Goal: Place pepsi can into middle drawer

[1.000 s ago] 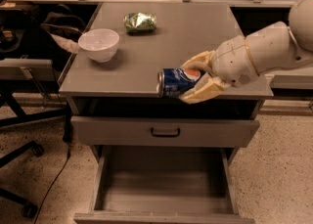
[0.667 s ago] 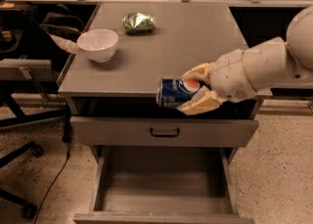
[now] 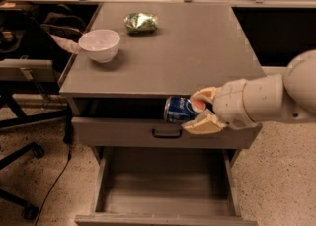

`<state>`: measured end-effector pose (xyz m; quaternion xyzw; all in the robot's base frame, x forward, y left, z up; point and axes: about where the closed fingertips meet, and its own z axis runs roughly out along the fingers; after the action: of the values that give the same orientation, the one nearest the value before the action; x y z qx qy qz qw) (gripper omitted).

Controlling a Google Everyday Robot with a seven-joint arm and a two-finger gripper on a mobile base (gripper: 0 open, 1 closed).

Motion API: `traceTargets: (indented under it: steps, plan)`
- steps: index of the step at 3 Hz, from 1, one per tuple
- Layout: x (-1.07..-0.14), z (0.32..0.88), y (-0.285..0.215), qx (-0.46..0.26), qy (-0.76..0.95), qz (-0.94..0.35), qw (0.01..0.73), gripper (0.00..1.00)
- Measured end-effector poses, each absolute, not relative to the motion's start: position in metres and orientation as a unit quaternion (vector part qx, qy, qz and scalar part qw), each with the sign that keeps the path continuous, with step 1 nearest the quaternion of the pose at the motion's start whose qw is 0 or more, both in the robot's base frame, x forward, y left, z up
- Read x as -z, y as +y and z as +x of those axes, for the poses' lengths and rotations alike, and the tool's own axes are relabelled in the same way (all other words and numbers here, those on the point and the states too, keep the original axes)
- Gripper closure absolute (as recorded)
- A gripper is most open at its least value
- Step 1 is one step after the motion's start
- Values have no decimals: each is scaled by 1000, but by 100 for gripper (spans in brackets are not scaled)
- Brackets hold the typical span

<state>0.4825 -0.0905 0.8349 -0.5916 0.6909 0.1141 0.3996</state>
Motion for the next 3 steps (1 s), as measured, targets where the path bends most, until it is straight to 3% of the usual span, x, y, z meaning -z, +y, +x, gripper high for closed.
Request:
traceTargets:
  steps: [3]
  plan:
    - [-795, 474, -95, -126, 711, -557, 410, 100]
